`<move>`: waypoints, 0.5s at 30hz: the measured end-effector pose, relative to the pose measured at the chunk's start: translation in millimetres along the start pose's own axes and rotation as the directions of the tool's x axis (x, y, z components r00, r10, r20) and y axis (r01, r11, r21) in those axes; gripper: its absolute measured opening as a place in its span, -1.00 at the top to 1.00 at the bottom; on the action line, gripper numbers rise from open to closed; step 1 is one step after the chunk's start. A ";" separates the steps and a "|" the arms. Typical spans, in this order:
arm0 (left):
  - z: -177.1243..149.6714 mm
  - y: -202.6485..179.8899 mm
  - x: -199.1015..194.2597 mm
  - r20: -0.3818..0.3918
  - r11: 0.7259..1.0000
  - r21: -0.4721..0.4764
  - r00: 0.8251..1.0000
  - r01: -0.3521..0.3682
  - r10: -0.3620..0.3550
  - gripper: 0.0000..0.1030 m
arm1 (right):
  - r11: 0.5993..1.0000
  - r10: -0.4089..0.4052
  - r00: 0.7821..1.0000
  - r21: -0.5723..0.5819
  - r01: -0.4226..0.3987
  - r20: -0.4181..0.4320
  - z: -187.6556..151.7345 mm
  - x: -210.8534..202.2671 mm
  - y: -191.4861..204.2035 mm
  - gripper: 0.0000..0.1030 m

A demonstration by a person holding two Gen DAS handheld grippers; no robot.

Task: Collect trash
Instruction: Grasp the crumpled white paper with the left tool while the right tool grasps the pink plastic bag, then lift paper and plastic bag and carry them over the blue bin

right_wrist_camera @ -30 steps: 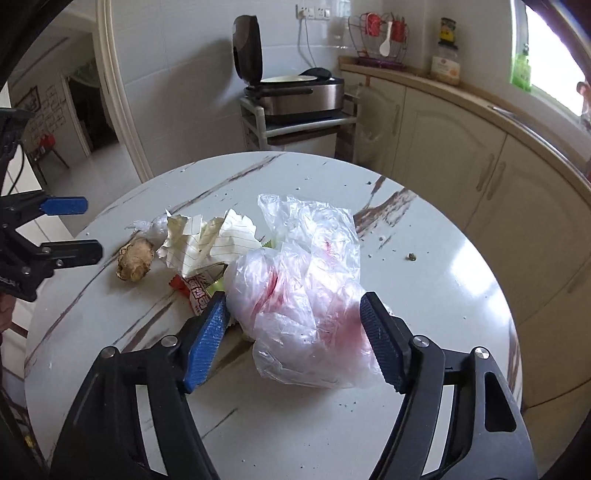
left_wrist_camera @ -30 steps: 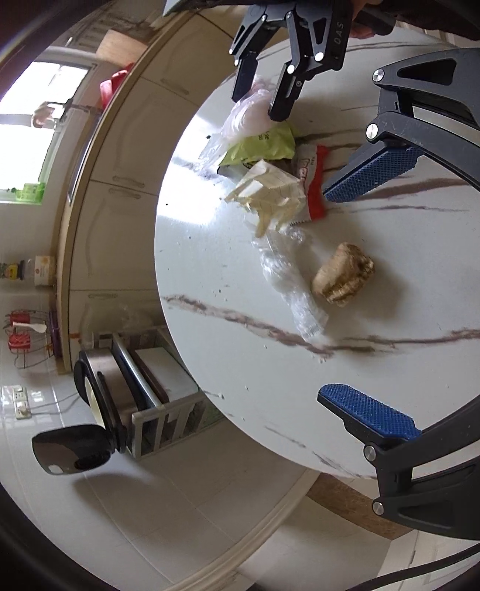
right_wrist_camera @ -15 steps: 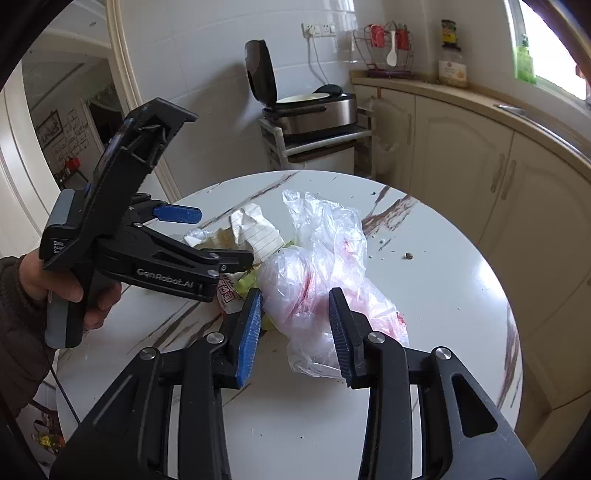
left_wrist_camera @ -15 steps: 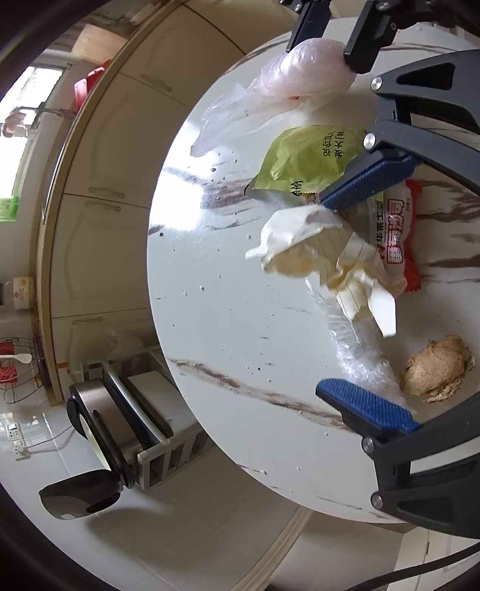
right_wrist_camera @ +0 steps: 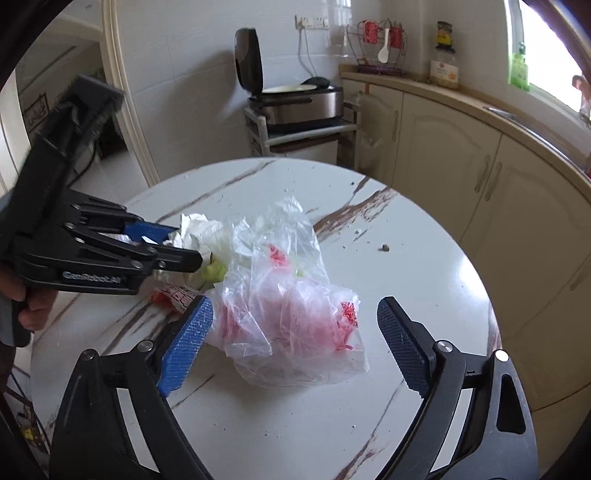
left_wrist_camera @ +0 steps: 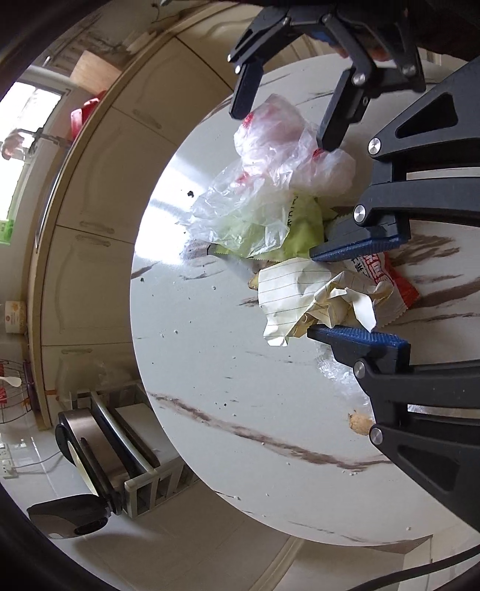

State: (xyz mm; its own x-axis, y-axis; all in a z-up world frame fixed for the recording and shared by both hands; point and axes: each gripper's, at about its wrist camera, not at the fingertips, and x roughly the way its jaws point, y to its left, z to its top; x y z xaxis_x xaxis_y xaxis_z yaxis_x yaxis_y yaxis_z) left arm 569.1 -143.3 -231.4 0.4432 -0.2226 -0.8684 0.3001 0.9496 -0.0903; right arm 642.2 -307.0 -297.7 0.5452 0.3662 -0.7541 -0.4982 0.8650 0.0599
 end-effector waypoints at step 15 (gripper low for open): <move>-33.5 3.0 -55.4 0.034 0.999 -0.014 0.999 0.036 -0.035 0.41 | 0.999 0.018 1.000 0.044 -0.016 -0.026 -16.4 -9.8 8.5 0.15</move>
State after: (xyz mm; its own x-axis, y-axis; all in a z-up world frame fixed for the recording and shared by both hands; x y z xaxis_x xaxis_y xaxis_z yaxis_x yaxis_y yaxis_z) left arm 517.2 -120.7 -199.8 0.4606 -0.2633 -0.8476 0.3042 0.9440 -0.1279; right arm 621.6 -308.8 -300.5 0.5186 0.3723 -0.7697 -0.4770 0.8731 0.1009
